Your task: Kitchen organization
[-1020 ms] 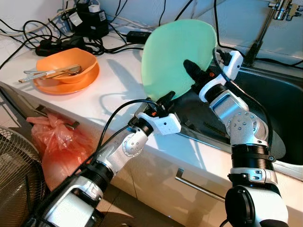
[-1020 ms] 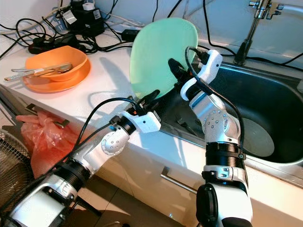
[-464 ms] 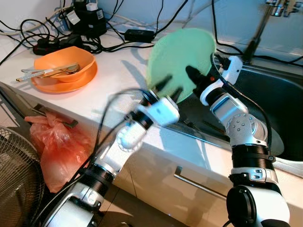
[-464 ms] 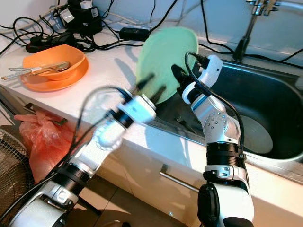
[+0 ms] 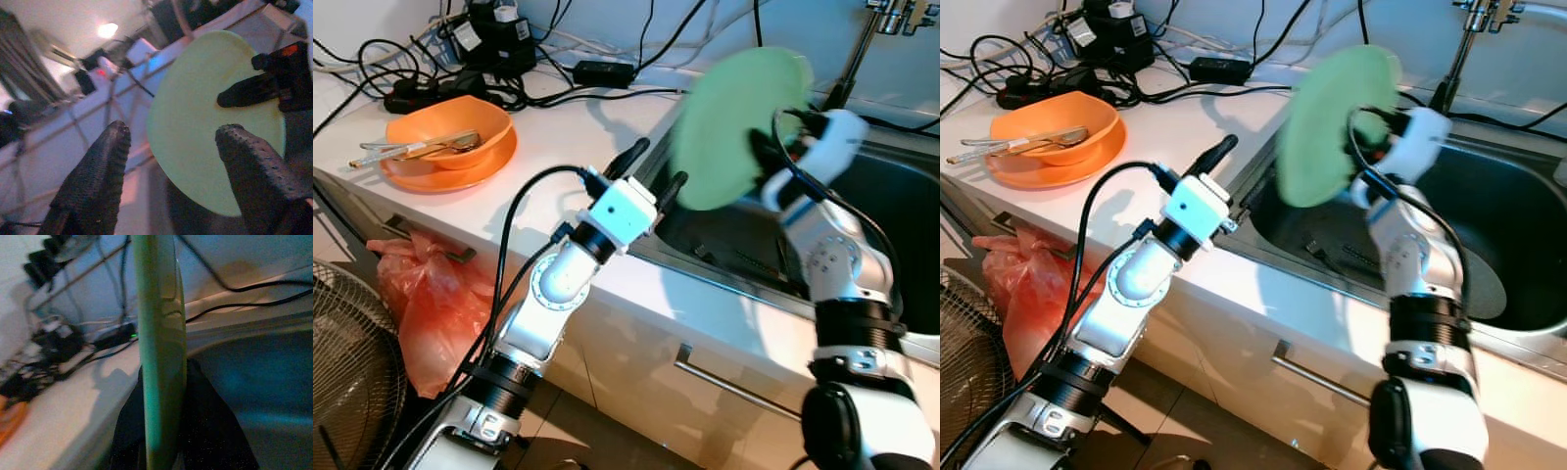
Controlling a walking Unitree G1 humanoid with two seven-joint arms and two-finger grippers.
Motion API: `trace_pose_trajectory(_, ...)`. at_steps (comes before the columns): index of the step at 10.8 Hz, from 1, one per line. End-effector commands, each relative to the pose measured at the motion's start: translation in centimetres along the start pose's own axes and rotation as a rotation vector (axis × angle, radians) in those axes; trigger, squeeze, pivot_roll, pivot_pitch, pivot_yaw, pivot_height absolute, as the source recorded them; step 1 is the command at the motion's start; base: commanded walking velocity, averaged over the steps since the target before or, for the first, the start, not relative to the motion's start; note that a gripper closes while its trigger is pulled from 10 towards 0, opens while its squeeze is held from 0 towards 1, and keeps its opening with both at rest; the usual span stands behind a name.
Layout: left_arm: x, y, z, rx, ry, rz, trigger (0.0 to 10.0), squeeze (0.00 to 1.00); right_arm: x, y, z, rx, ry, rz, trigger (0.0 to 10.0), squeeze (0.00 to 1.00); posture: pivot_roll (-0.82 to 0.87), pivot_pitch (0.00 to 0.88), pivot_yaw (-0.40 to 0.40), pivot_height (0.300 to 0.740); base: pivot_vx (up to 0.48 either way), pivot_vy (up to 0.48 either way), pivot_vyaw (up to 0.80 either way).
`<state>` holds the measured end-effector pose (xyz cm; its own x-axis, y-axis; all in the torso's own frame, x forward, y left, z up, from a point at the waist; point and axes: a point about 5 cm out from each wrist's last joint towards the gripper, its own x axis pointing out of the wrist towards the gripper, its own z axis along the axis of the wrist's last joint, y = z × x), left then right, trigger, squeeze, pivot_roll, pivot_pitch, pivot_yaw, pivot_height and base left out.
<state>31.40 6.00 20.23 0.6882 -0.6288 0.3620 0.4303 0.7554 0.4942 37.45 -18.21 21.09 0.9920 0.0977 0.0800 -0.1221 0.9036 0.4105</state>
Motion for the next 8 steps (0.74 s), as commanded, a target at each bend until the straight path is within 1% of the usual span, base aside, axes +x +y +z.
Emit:
trace_pose_trajectory(1, -0.2, 0.0, 0.1, -0.047, 0.015, -0.022, 10.0, 1.0, -0.1, 0.0, 1.0, -0.039, -0.058, -0.009, 10.0, 0.0, -0.02, 0.007, 0.037, 0.74, 0.0, 0.0, 0.0)
trace_pose_trajectory(2, -0.2, -0.4, -0.1, -0.168, 0.052, -0.066, 10.0, 1.0, -0.3, -0.8, 1.3, -0.052, -0.069, -0.042, 10.0, 0.0, -0.02, 0.004, 0.037, 0.74, 0.0, 0.0, 0.0)
trace_pose_trajectory(4, -0.9, -1.0, -0.5, -0.292, 0.109, -0.211, 10.0, 1.0, -0.9, -2.1, 1.4, -0.097, -0.072, -0.094, 10.0, 0.0, -0.02, 0.0, 0.039, 0.74, 0.0, 0.0, 0.0)
trace_pose_trajectory(5, -1.2, -1.2, -0.4, -0.314, 0.118, -0.25, 10.0, 1.0, -1.1, -2.5, 1.3, -0.106, -0.072, -0.109, 10.0, 0.0, -0.02, 0.0, 0.039, 0.74, 0.0, 0.0, 0.0)
trace_pose_trajectory(6, -1.4, -1.3, -0.4, -0.376, 0.134, -0.272, 10.0, 1.0, -1.5, -3.1, 1.1, -0.144, -0.062, -0.128, 10.0, 0.0, -0.02, 0.0, 0.044, 0.74, 0.0, 0.0, 0.0)
trace_pose_trajectory(7, -1.9, -1.6, -0.3, -0.404, 0.147, -0.343, 10.0, 1.0, -2.1, -4.2, 0.7, -0.184, -0.037, -0.152, 10.0, 0.0, -0.01, 0.0, 0.045, 0.74, 0.0, 0.0, 0.0)
trace_pose_trajectory(8, -2.4, -1.8, -0.3, -0.43, 0.16, -0.391, 10.0, 1.0, -2.6, -5.2, 0.2, -0.198, -0.004, -0.181, 10.0, 0.0, -0.01, 0.0, 0.043, 0.74, 0.0, 0.0, 0.0)
